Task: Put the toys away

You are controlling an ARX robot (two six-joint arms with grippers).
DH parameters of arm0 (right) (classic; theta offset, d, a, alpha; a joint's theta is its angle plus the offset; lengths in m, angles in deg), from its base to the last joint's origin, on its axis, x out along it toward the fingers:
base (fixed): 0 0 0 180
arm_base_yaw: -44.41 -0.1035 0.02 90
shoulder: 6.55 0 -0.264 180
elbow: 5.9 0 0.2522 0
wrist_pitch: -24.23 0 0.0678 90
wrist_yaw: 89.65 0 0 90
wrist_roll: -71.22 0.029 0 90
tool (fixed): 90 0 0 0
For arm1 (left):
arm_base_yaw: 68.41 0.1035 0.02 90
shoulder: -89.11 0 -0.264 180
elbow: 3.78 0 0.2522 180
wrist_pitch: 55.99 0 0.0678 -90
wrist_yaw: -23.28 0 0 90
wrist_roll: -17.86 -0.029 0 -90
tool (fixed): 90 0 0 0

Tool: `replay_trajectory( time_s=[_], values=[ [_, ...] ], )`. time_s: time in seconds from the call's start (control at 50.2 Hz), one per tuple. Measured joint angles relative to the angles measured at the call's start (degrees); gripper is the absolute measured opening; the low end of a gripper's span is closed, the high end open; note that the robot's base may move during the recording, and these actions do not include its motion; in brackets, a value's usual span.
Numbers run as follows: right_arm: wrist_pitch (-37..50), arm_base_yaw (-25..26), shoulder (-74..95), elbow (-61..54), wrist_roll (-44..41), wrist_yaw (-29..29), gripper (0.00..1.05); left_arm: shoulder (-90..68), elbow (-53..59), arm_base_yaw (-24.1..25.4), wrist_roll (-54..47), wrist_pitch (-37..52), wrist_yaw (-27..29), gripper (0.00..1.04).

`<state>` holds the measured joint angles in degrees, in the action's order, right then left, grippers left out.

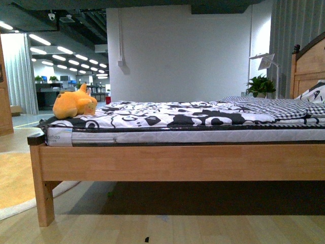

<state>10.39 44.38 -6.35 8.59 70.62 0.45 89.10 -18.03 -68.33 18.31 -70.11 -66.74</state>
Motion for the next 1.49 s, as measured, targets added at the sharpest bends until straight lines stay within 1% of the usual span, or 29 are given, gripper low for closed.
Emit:
replay_trajectory(
  time_s=[1.493],
  values=[
    [0.00, 0.00, 0.00, 0.00, 0.00, 0.00, 0.98, 0.00, 0.00, 0.00, 0.00, 0.00, -0.02, 0.99]
  ],
)
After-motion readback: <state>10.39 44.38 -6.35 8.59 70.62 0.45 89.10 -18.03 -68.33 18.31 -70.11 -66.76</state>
